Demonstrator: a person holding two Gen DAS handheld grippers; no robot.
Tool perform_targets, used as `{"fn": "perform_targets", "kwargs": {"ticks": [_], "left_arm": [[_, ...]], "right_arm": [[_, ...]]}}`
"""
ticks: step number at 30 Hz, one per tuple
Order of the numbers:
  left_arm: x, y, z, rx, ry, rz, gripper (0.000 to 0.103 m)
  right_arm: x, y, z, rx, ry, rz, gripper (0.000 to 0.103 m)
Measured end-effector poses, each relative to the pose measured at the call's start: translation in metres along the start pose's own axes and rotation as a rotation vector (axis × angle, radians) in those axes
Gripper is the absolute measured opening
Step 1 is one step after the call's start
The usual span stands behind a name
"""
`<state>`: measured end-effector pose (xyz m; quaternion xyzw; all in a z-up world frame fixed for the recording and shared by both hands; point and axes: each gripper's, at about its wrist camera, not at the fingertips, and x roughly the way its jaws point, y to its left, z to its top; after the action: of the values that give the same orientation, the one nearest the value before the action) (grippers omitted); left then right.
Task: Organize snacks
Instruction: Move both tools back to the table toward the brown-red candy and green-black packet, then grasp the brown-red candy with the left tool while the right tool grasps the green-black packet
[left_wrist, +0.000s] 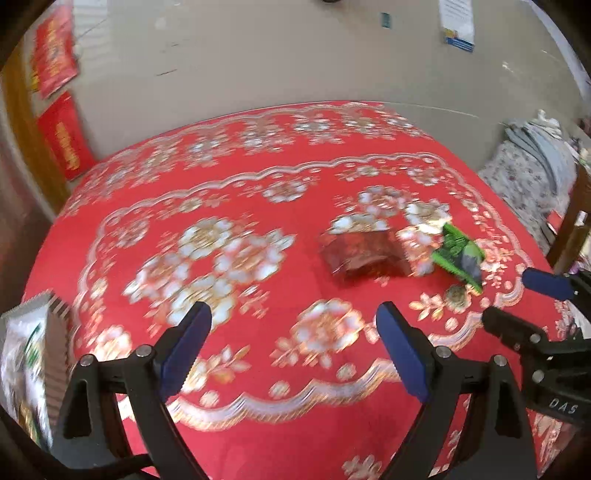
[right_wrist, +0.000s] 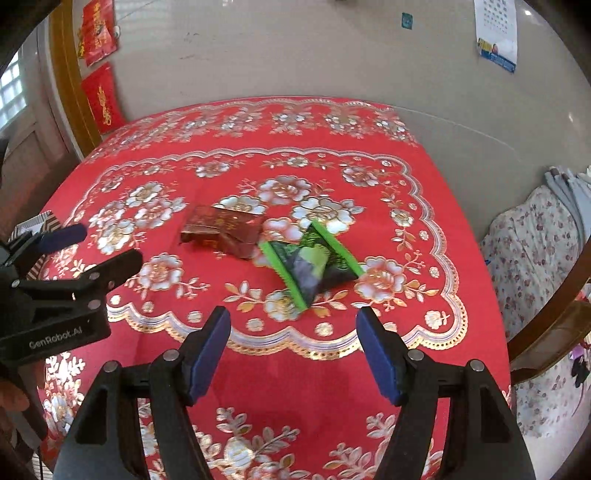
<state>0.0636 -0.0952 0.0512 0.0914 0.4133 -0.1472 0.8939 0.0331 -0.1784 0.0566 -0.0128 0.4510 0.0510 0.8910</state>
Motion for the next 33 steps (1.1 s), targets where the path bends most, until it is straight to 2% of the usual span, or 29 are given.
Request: {"fn": "perform_targets", "kwargs": {"ticks": [4,8,13,18,20,25,33], "left_arm": [[0.014,-0.011,0.015,0.084,0.003,-0.043,0.091],[0.034,-0.021,0.026,0.202,0.049,-0.11,0.091],[0.051,-0.034,0.031,0.36,0.061,-0.127,0.091],[0.066,-0.048,0.037,0.473,0.071,-0.167,0.091],[0.074,-0.053,0.038,0.514,0.082,-0.16,0.091],[0.08,-0.047,0.042,0.509,0.098,-0.204,0.091],[0.08,-0.038,0.039,0.494,0.102,-0.223,0.091]], "right_arm": [[0.0,-0.012,0.003,0.022,0.001,0.006,0.071],[0.0,-0.02,0.007,0.027,0.0,-0.001,0.071],[0.006,-0.03,0.014,0.03,0.013,-0.003,0.071],[0.011,-0.036,0.017,0.031,0.027,-0.016,0.071],[0.013,-0.04,0.018,0.029,0.031,-0.023,0.071],[0.018,-0.043,0.022,0.032,0.045,-0.017,0.071],[0.025,-0.031,0.029,-0.025,0.057,-0.001,0.071]]}}
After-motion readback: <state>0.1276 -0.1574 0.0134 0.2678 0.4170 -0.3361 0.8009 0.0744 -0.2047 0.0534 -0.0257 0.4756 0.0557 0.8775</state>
